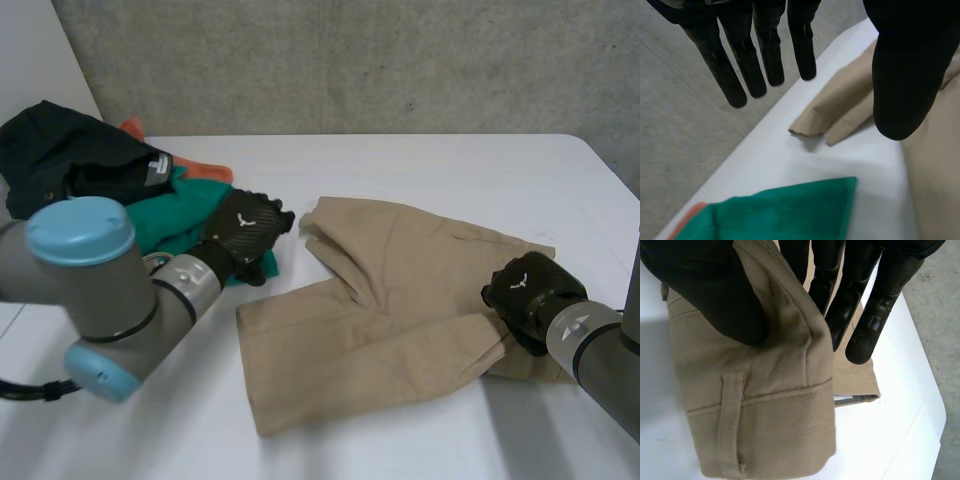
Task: Fold the laundry.
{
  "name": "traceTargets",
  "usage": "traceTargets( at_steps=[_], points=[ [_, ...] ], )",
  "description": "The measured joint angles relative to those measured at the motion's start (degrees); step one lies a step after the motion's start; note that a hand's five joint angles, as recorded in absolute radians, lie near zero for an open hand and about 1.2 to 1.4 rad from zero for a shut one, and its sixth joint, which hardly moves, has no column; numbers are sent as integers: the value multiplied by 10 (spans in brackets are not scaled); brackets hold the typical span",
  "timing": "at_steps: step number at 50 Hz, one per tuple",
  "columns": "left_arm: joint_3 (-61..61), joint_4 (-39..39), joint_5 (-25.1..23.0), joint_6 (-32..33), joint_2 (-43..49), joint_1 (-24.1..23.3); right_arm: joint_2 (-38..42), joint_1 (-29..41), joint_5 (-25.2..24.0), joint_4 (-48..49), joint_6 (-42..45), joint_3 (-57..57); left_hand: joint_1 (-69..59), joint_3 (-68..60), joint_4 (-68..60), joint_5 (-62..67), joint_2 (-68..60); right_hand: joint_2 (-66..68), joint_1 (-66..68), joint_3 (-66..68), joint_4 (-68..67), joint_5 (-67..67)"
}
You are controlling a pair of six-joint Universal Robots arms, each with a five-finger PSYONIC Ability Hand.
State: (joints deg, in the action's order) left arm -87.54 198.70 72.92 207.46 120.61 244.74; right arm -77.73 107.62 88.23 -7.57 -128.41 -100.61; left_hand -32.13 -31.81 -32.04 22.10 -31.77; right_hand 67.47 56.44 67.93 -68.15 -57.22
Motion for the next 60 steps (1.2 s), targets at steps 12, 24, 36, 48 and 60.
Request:
traceTargets(
  at_steps=[12, 24, 36, 48, 60],
  points=[
    [146, 2, -75, -37, 160, 9, 2, 0, -1, 7, -44, 0, -69, -71, -70, 67, -72, 0, 0, 0, 0, 0],
    [255, 5, -86, -63, 239, -4, 17, 4, 1, 17, -64, -14, -82, -84, -83, 79, -85, 0, 0, 0, 0, 0],
    [340, -6, -90, -63, 297, -19, 18, 5, 1, 18, -63, -18, -172, -175, -174, 168, -177, 0, 0, 0, 0, 0],
    [407, -55, -86, -55, 330, -30, 18, 2, 0, 18, -63, -20, -173, -178, -176, 171, -183, 0, 0, 0, 0, 0],
    [474, -100, -75, -14, 366, -40, 18, 2, 0, 18, -63, -20, -173, -178, -176, 171, -182, 0, 0, 0, 0, 0]
  ],
)
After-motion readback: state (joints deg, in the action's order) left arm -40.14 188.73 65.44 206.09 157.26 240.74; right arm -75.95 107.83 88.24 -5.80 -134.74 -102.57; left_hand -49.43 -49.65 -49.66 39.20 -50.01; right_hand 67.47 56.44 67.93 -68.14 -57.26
